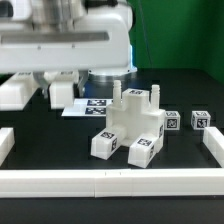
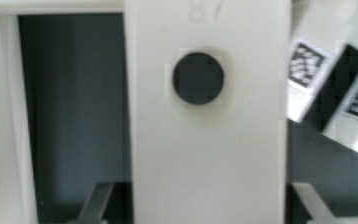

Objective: Assemble chair

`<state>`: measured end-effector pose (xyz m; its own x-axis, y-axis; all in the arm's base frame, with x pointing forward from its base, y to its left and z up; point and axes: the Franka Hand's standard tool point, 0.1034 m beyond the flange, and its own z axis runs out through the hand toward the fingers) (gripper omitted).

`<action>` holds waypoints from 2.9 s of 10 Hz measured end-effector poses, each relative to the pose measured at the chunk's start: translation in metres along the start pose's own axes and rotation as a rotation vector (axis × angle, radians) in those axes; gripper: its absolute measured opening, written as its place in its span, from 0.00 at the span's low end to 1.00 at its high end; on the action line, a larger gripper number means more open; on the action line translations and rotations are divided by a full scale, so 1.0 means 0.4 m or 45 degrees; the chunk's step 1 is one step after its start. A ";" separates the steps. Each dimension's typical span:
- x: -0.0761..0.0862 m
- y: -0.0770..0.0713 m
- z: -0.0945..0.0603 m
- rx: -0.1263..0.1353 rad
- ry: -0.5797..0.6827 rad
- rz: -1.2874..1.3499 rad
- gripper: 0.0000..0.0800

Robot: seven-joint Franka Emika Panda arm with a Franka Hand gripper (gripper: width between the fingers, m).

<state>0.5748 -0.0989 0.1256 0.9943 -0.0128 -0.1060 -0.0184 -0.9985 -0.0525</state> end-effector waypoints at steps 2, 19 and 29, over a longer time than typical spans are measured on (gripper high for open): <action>0.005 -0.002 0.003 0.000 0.002 0.022 0.36; -0.007 -0.286 -0.006 0.018 0.001 0.683 0.36; -0.024 -0.309 0.016 0.012 0.011 0.639 0.36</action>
Offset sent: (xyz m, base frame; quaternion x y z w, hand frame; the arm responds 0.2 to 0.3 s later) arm 0.0000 0.0000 0.0000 0.0000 0.0000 0.1296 0.9916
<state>0.5667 0.0248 0.1268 0.8635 -0.4917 -0.1119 -0.4954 -0.8686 -0.0062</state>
